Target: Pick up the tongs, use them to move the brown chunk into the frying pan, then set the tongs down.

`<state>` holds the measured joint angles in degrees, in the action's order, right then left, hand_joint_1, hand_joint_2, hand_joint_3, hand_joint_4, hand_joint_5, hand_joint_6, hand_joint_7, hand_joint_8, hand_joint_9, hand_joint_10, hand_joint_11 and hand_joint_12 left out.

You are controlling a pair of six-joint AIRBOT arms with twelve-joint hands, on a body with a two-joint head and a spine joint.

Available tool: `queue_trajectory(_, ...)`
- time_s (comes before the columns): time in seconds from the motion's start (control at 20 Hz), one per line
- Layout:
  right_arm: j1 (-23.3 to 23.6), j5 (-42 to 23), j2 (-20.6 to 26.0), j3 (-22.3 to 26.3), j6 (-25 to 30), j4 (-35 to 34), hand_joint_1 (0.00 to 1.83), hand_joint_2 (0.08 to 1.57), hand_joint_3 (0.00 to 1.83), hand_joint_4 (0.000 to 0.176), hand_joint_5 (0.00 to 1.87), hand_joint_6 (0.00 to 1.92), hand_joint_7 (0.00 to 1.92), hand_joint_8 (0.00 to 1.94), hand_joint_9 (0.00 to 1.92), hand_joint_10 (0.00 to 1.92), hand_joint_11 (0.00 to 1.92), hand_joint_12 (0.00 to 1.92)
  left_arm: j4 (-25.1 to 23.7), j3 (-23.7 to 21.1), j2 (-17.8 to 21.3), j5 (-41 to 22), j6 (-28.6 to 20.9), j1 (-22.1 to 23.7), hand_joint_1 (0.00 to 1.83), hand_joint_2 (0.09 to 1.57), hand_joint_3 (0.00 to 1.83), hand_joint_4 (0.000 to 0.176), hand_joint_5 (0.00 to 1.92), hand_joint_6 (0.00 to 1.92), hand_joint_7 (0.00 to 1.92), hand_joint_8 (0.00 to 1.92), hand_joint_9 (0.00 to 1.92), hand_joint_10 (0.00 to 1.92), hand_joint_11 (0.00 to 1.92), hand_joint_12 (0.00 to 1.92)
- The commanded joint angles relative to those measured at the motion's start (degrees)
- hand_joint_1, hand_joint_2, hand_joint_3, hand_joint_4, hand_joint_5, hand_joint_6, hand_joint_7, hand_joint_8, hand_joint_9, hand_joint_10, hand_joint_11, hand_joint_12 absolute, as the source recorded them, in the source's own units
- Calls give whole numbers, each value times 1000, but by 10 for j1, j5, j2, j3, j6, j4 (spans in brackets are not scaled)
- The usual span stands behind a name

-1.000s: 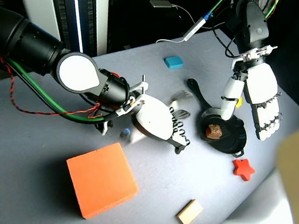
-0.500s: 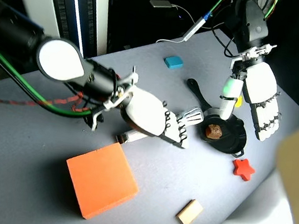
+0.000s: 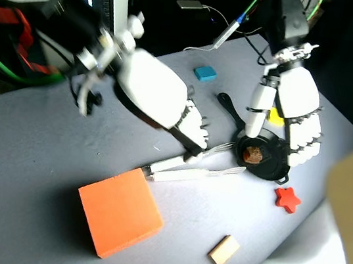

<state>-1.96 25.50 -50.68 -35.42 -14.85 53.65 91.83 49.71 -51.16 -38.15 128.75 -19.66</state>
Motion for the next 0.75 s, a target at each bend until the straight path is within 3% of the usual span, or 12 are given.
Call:
queue_trajectory(0.0, 12, 8, 9, 7, 1, 20, 148, 1302, 5, 0, 1041, 572, 1078, 969, 886, 1457, 619, 1827, -28, -1, 7, -24, -2, 6, 172, 1338, 4, 0, 649, 658, 585, 1280, 426, 1615, 219, 1895)
queue_trajectory(0.05, 25, 26, 26, 25, -5, 20, 148, 1302, 5, 0, 1041, 572, 1078, 969, 886, 1457, 619, 1827, -29, -5, 7, -24, -3, 8, 172, 1338, 4, 0, 649, 658, 585, 1280, 426, 1615, 219, 1895)
queue_trajectory(0.15, 31, 50, 59, 63, -24, 20, 80, 1372, 7, 0, 973, 1107, 1121, 1367, 1004, 1745, 821, 1917, -29, -9, 7, -26, -1, 11, 315, 1352, 4, 0, 651, 1266, 657, 1500, 510, 1759, 372, 1920)
queue_trajectory(0.2, 30, 68, 68, 76, -32, 20, 74, 1390, 6, 0, 967, 1376, 1162, 1462, 1064, 1783, 920, 1920, -29, -11, 7, -29, -1, 11, 330, 1360, 3, 0, 657, 1458, 698, 1539, 553, 1767, 408, 1921)
queue_trajectory(0.25, 28, 92, 74, 88, -48, 20, 113, 1411, 7, 0, 1042, 1512, 1219, 1544, 1136, 1847, 1042, 1921, -29, -12, 7, -32, -1, 13, 373, 1356, 0, 0, 707, 1546, 785, 1595, 651, 1797, 494, 1921)
queue_trajectory(0.3, 25, 106, 80, 99, -60, 20, 282, 1429, 6, 0, 1101, 1657, 1267, 1667, 1223, 1906, 1181, 1921, -29, -12, 7, -34, 0, 15, 391, 1367, 2, 0, 811, 1521, 934, 1574, 816, 1794, 641, 1921)
queue_trajectory(0.35, 17, 104, 91, 107, -50, 20, 514, 1467, 14, 0, 1118, 1893, 1328, 1873, 1360, 1920, 1340, 1921, -29, -11, 7, -40, 1, 16, 332, 1408, 11, 0, 912, 1660, 1037, 1647, 963, 1860, 815, 1921)
queue_trajectory(0.4, 10, 99, 96, 110, -39, 20, 602, 1469, 11, 0, 1149, 1915, 1344, 1927, 1389, 1921, 1383, 1921, -29, -9, 7, -41, 1, 17, 438, 1435, 13, 0, 958, 1798, 1060, 1778, 1029, 1909, 936, 1921)
queue_trajectory(0.45, 2, 92, 101, 112, -36, 20, 602, 1469, 11, 0, 1149, 1915, 1344, 1927, 1389, 1921, 1383, 1921, -29, -8, 7, -41, 1, 17, 438, 1435, 13, 0, 958, 1798, 1060, 1778, 1029, 1909, 936, 1921)
queue_trajectory(0.5, -4, 86, 106, 113, -32, 20, 652, 1450, 0, 0, 1147, 1921, 1326, 1940, 1363, 1921, 1378, 1921, -29, -7, 7, -41, 1, 17, 574, 1458, 12, 0, 1045, 1914, 1119, 1907, 1128, 1921, 1073, 1921)
queue_trajectory(0.7, -32, 55, 135, 116, -12, 20, 691, 1445, 0, 0, 1121, 1921, 1293, 1941, 1335, 1921, 1362, 1921, -33, -10, 7, -39, 2, 17, 623, 1455, 6, 0, 1074, 1921, 1119, 1921, 1142, 1921, 1123, 1921)
